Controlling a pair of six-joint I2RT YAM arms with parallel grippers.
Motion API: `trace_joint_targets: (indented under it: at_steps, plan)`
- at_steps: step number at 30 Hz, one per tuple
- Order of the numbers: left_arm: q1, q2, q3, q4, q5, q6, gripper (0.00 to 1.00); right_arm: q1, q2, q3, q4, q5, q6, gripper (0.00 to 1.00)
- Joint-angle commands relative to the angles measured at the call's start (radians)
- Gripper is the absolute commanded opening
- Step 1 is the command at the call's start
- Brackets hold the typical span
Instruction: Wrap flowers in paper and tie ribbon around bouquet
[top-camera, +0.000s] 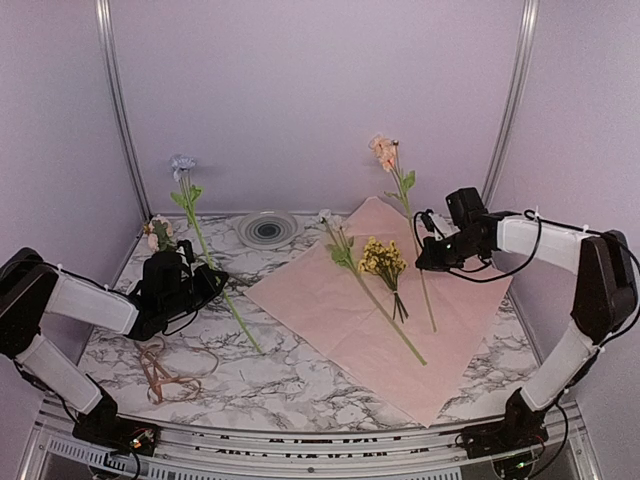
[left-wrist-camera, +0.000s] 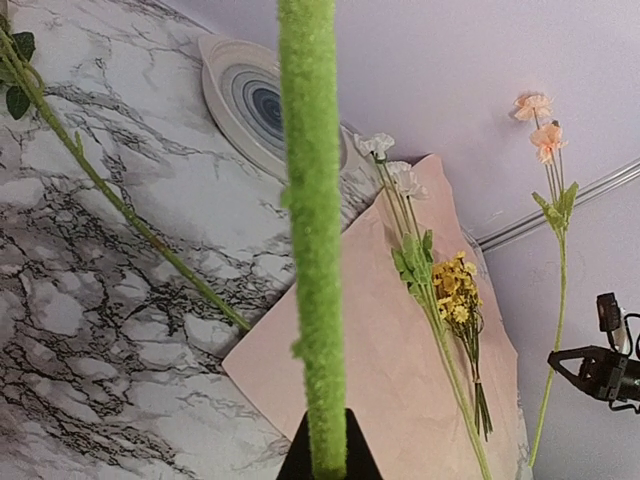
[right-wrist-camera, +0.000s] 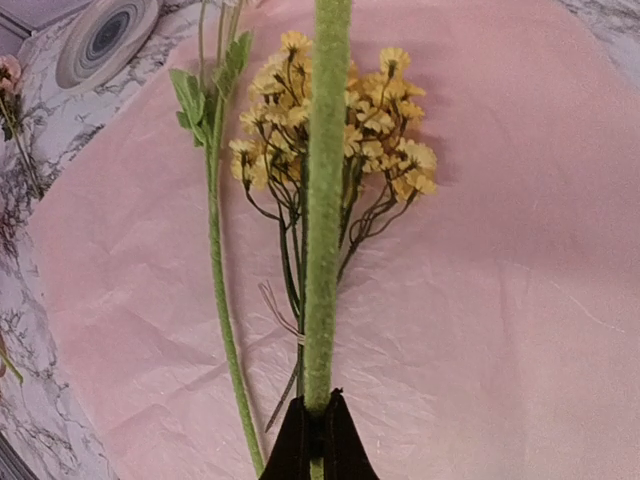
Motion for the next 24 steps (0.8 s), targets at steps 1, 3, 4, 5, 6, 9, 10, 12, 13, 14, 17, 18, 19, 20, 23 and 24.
trace_joint_targets:
  at_steps: [1, 3, 4, 5, 6, 9, 10, 12, 13, 14, 17, 18, 19, 20, 23, 24]
  plan:
    - [0.005, 0.015, -0.001, -0.032, -0.005, -0.016, 0.00, -0.020, 0.091, 0.011, -0.092, 0.027, -0.060, 0.00]
    - [0.006, 0.008, -0.004, -0.036, -0.011, -0.012, 0.00, -0.020, 0.146, 0.011, -0.083, -0.018, -0.061, 0.00]
    - [0.006, 0.004, -0.004, -0.038, -0.013, -0.009, 0.00, -0.020, 0.168, 0.014, -0.081, -0.023, -0.056, 0.00]
    - [0.006, -0.001, -0.003, -0.040, -0.012, -0.007, 0.00, -0.020, 0.187, 0.014, -0.078, -0.018, -0.051, 0.00]
    - [0.007, -0.007, -0.003, -0.043, -0.012, -0.002, 0.00, -0.020, 0.201, 0.012, -0.070, -0.017, -0.044, 0.00]
    - [0.005, -0.019, -0.002, -0.052, -0.018, 0.009, 0.00, -0.020, 0.231, 0.009, -0.047, -0.025, -0.032, 0.00]
    - [0.006, -0.022, -0.002, -0.056, -0.018, 0.012, 0.00, -0.021, 0.238, 0.010, -0.042, -0.025, -0.026, 0.00]
    - [0.005, -0.029, 0.000, -0.063, -0.018, 0.017, 0.00, -0.020, 0.242, 0.013, -0.035, -0.016, -0.017, 0.00]
    - [0.005, -0.031, 0.000, -0.064, -0.018, 0.018, 0.00, -0.021, 0.240, 0.013, -0.033, -0.012, -0.013, 0.04]
    - [0.005, -0.033, 0.000, -0.065, -0.017, 0.020, 0.00, -0.020, 0.237, 0.015, -0.034, -0.009, -0.010, 0.10]
    - [0.005, -0.039, -0.002, -0.066, -0.015, 0.030, 0.00, -0.020, 0.218, 0.015, -0.041, 0.008, -0.006, 0.25]
    - [0.005, -0.042, -0.001, -0.066, -0.015, 0.034, 0.00, -0.021, 0.211, 0.018, -0.050, 0.021, -0.005, 0.29]
    - [0.005, -0.043, -0.001, -0.066, -0.014, 0.037, 0.00, -0.020, 0.201, 0.025, -0.061, 0.031, -0.007, 0.32]
    - [0.005, -0.045, 0.000, -0.066, -0.010, 0.039, 0.00, -0.020, 0.190, 0.032, -0.075, 0.042, -0.009, 0.35]
    - [-0.001, -0.057, 0.015, -0.066, 0.013, 0.051, 0.00, -0.007, 0.131, 0.050, -0.100, 0.067, -0.012, 0.44]
    - [-0.006, -0.063, 0.018, -0.064, 0.013, 0.056, 0.00, 0.009, 0.104, 0.052, -0.098, 0.084, -0.015, 0.47]
